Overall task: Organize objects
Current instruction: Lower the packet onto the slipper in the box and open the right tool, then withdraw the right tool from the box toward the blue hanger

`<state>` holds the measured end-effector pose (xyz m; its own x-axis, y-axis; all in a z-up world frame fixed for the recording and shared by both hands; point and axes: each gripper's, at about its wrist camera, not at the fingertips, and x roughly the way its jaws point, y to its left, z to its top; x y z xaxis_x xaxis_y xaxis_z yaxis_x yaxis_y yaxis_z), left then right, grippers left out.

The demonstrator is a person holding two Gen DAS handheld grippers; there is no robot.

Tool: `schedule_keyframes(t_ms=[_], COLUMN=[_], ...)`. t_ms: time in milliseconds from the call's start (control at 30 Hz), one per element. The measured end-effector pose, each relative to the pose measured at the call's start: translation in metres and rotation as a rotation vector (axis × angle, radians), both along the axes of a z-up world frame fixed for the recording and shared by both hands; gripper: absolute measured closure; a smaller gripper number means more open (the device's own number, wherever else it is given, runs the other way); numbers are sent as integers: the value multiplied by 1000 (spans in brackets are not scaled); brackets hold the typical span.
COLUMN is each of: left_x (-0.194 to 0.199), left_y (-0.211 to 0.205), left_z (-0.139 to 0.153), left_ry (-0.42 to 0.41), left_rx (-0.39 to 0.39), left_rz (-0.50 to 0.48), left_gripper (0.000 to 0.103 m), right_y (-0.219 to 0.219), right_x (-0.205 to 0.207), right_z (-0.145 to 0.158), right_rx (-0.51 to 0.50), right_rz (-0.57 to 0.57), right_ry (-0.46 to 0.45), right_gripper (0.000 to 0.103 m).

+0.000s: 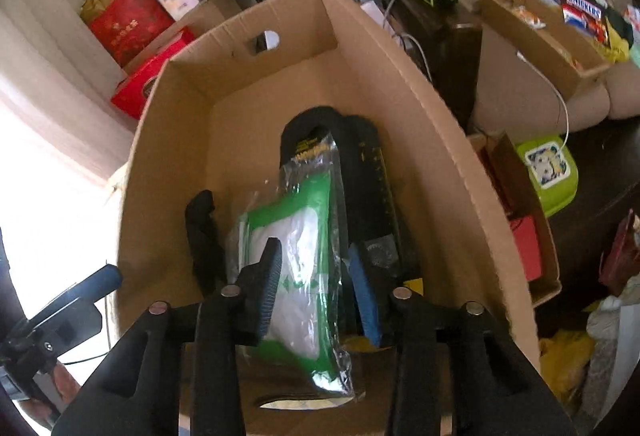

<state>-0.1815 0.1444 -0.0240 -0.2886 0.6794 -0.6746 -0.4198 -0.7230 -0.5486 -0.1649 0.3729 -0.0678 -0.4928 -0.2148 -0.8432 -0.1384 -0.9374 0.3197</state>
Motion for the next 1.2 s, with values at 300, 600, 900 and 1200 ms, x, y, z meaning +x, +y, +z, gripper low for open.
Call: schedule_keyframes(t_ms=[300,600,900,1200], left_x=[16,25,29,35], left_y=[-20,-43,-81,-123], left_z=[17,23,17,14], left_ry=[92,115,116,110], left_rx=[-113,-193,-265,-321], left_rz=[56,108,177,245], left_gripper=[11,9,1,0], right_y=[-30,-72,-119,-155], right_x=[5,14,20,21], right_z=[34,55,59,57], right_rx=[82,108,159,156], right_rz=[19,109,215,286], right_ry=[101,152,171,183], right_gripper=[42,26,24,24])
